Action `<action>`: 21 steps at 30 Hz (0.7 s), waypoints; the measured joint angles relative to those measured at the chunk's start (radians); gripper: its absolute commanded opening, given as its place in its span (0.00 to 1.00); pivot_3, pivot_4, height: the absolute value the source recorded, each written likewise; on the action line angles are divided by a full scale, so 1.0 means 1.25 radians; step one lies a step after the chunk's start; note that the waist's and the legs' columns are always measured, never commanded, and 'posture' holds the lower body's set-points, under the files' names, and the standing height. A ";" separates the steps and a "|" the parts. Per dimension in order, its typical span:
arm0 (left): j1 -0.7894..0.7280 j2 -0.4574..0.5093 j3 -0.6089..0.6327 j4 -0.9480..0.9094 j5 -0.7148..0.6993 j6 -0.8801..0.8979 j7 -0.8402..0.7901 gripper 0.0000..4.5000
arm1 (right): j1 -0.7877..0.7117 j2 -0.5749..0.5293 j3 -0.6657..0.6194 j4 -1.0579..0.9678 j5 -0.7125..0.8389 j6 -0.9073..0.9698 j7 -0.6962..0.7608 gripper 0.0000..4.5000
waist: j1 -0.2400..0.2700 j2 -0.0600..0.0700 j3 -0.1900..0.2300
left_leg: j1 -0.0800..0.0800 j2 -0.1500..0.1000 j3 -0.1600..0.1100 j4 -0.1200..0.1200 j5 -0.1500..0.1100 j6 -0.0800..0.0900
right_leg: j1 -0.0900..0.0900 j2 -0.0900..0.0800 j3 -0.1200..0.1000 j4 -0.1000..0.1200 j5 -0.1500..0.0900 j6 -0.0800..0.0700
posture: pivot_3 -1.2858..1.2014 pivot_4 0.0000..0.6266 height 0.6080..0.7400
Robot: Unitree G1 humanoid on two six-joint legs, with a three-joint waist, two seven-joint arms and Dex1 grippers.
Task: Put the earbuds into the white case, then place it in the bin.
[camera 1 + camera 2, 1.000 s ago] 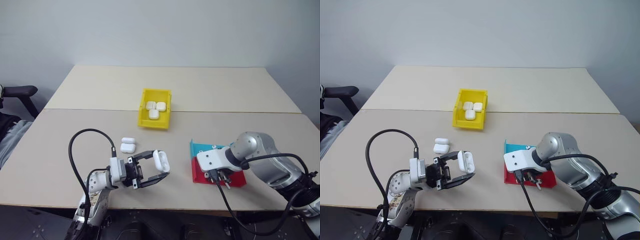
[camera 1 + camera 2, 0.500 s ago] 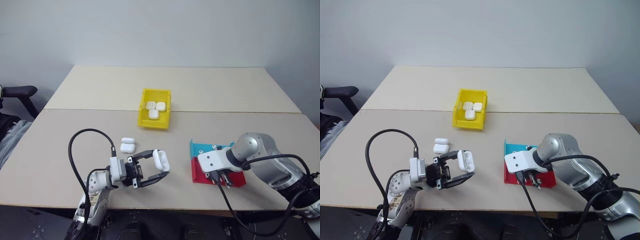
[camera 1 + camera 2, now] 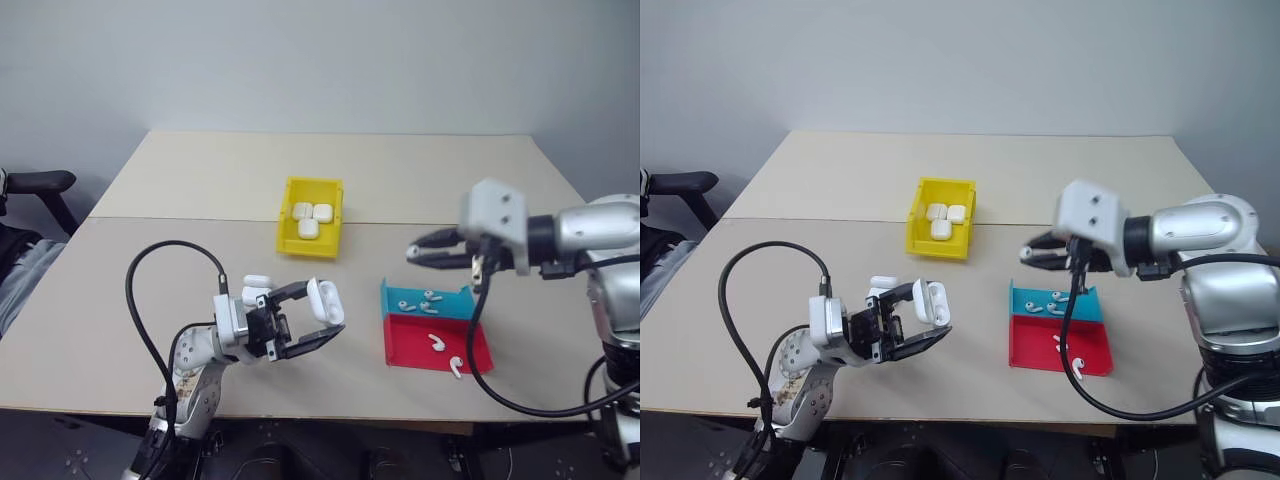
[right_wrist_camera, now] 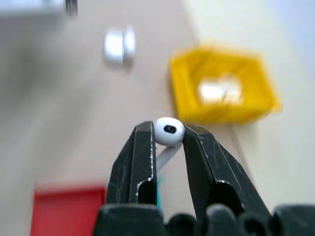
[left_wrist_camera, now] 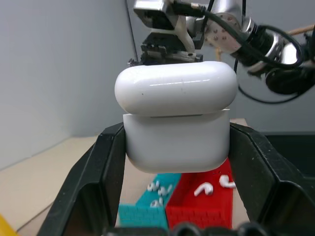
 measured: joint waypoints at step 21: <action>-0.085 -0.014 0.015 -0.055 -0.153 0.169 -0.074 0.63 | 0.044 0.230 0.066 0.044 0.273 -0.316 -0.002 0.16 | -0.002 0.000 0.000 | 0.000 0.000 0.003 0.000 0.000 0.000 | 0.000 0.000 0.000 0.000 0.000 0.000 | 0.52 0.24 1.00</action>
